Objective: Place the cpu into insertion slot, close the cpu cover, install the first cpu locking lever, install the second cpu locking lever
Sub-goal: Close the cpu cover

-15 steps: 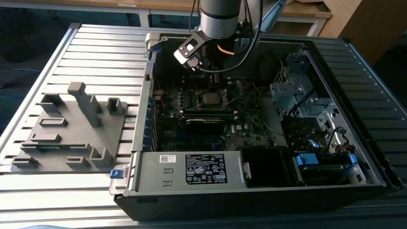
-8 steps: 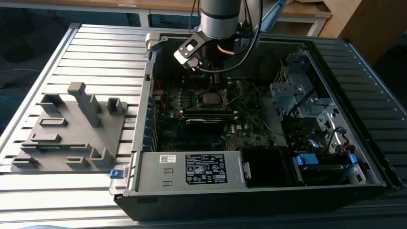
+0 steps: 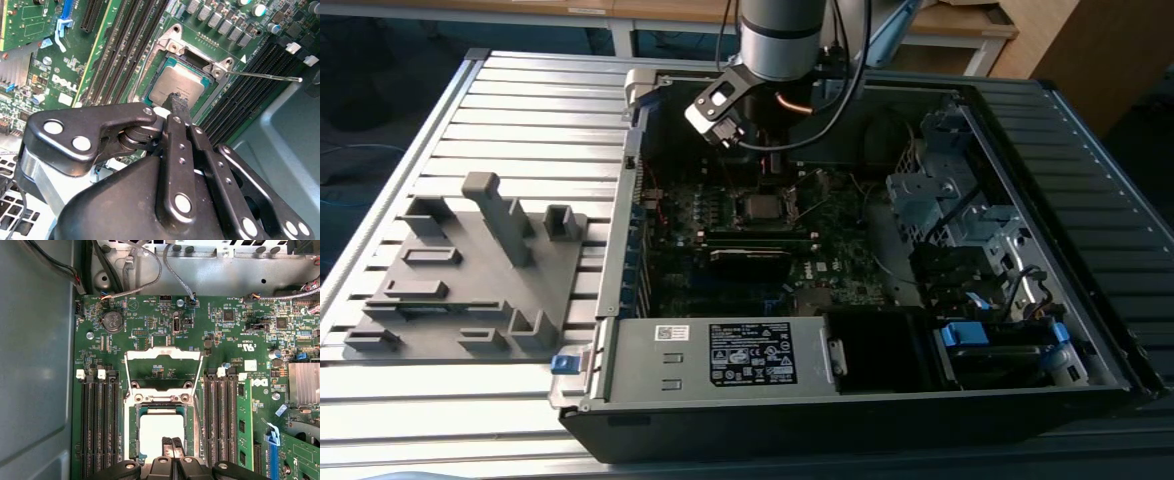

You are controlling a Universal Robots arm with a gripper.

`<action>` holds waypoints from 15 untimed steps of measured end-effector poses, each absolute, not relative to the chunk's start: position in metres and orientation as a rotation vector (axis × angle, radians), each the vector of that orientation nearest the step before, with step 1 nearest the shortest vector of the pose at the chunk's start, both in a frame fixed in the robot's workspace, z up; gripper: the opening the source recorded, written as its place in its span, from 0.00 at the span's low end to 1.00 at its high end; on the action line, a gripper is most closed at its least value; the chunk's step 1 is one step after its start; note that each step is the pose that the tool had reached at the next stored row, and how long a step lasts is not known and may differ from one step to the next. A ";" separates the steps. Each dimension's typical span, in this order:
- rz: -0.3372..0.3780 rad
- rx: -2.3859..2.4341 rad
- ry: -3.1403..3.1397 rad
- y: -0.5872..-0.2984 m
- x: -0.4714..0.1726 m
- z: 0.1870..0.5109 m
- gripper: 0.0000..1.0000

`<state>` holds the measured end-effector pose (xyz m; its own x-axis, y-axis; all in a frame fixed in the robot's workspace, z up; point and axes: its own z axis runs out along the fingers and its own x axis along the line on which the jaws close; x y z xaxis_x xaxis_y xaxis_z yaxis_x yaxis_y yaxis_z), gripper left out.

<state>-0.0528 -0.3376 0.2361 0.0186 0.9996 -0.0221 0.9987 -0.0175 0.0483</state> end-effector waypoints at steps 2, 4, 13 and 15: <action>0.028 2.206 2.166 -0.338 -0.053 0.236 0.10; 0.028 2.206 2.166 -0.338 -0.053 0.236 0.10; 0.028 2.206 2.166 -0.338 -0.053 0.241 0.10; 0.028 2.206 2.166 -0.338 -0.053 0.244 0.10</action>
<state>-0.0527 -0.3376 0.2438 0.0185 0.9996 -0.0221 0.9987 -0.0174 0.0483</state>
